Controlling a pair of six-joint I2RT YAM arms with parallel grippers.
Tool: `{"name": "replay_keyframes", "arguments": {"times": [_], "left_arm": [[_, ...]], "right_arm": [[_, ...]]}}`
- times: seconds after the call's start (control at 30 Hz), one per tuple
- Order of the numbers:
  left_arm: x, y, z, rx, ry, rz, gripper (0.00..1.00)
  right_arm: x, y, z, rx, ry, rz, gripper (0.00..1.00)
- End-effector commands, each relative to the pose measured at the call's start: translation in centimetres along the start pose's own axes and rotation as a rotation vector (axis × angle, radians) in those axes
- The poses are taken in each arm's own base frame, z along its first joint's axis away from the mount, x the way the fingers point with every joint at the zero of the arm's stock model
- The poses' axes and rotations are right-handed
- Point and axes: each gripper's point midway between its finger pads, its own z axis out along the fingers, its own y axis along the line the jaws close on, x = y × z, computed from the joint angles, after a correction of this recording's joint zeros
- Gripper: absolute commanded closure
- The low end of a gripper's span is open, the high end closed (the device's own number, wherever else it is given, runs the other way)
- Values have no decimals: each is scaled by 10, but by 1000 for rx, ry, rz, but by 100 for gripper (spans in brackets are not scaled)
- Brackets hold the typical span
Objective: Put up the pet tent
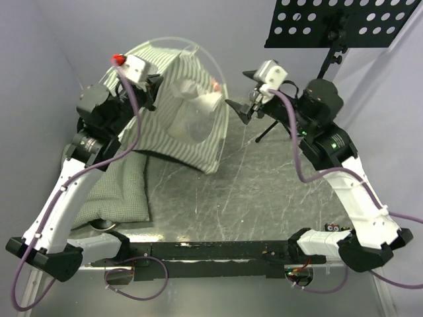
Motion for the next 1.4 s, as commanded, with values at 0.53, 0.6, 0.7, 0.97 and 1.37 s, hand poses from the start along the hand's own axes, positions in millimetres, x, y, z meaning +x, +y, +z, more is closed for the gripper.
{"name": "replay_keyframes", "arguments": {"times": [0.53,0.6,0.7,0.97,1.37], "left_arm": [[139,-12,79,396,-177,-521,99],[158,-7,84,416,-145,-588,99],[176,-7,84,517,-88,-710,99],[152,-60,31,797,-9,-788,99],[146,-87,-26,877,94,-737,99]], "right_arm": [[90,28,-34,10,195,190,9],[102,36,-36,-13,214,215,9],[120,48,-37,-40,244,235,9],[156,53,-47,-5,329,297,9],[189,-21,-43,146,338,386,9]]}}
